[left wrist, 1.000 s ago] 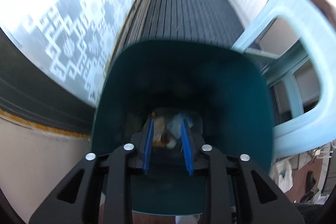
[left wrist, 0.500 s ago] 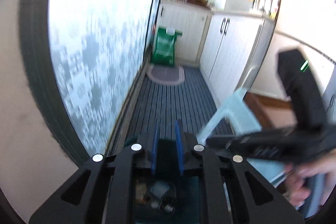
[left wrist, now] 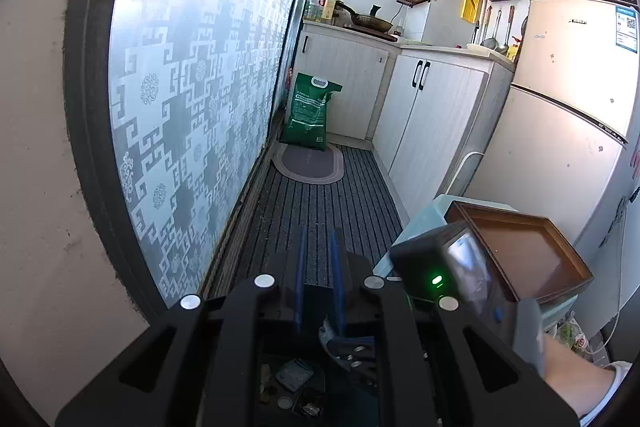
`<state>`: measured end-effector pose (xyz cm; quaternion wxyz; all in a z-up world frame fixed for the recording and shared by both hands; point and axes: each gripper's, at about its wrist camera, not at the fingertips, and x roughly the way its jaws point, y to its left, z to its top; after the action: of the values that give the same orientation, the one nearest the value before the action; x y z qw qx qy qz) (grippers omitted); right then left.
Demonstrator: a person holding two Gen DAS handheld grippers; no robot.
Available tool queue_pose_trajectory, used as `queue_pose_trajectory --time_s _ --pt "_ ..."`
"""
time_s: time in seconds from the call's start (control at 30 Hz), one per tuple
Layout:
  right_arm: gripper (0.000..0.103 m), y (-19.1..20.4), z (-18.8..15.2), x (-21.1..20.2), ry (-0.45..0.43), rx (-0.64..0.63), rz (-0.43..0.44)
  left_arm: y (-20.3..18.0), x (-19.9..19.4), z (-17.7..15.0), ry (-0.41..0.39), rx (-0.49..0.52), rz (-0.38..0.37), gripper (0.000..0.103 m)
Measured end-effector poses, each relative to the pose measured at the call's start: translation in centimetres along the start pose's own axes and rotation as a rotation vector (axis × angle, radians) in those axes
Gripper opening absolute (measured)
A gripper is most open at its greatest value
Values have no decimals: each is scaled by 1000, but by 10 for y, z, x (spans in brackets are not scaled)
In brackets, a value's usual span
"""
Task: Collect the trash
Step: 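Lower the clear plastic piece into the teal bin and open the right tool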
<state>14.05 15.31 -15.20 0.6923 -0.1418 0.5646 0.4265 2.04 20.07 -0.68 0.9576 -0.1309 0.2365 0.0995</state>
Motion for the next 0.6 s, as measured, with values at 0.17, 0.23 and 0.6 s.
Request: queue_pose_trajectory --time_s 0.17,0.23,0.6 --pt "3 2 -4 18 49 -23 -13 2 -1 0 1 -3 0 14" --pt "3 4 -6 28 73 -39 -25 3 -2 1 -3 -8 -3 14" --pt "20 14 -15 -7 -18 -104 -79 0 -22 5 -17 -17 -37 38"
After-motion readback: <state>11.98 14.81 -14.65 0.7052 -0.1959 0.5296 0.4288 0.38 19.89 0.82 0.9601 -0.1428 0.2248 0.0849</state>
